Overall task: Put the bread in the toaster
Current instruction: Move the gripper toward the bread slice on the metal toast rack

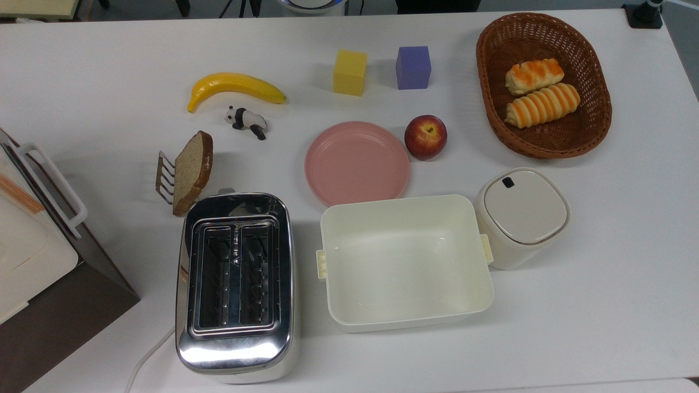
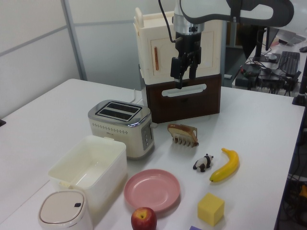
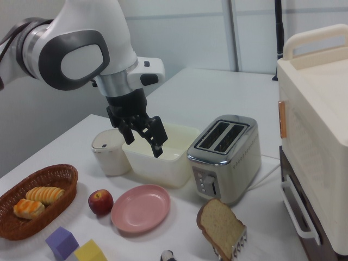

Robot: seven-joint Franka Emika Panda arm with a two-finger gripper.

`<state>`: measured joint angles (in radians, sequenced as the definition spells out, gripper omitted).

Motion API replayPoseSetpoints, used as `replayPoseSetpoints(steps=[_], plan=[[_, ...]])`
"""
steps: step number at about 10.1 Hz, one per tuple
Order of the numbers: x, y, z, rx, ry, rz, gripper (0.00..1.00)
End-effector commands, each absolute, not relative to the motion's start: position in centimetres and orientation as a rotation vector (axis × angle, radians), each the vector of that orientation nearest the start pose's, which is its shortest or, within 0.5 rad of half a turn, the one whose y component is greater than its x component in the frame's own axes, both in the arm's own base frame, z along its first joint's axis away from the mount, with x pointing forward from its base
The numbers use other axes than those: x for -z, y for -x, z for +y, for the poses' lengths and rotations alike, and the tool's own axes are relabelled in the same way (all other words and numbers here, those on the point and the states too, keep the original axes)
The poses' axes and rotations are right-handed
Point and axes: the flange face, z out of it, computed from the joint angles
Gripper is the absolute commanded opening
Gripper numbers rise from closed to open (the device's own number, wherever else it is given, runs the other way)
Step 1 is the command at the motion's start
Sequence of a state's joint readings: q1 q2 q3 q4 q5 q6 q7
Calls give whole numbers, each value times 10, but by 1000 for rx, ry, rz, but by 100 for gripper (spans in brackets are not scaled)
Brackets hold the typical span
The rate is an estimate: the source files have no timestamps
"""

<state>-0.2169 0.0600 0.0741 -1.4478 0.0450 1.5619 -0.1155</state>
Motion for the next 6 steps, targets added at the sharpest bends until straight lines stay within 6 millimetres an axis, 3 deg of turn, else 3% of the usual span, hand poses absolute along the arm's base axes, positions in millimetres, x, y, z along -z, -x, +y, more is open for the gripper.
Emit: replayPoseSetpoints(steps=[1,2,6], plan=[[-637,-563,-77,22,3109,-4,100],[-628,-566,-76,0,3109,1,100],[-626,-570,-77,29,3120,5,100]])
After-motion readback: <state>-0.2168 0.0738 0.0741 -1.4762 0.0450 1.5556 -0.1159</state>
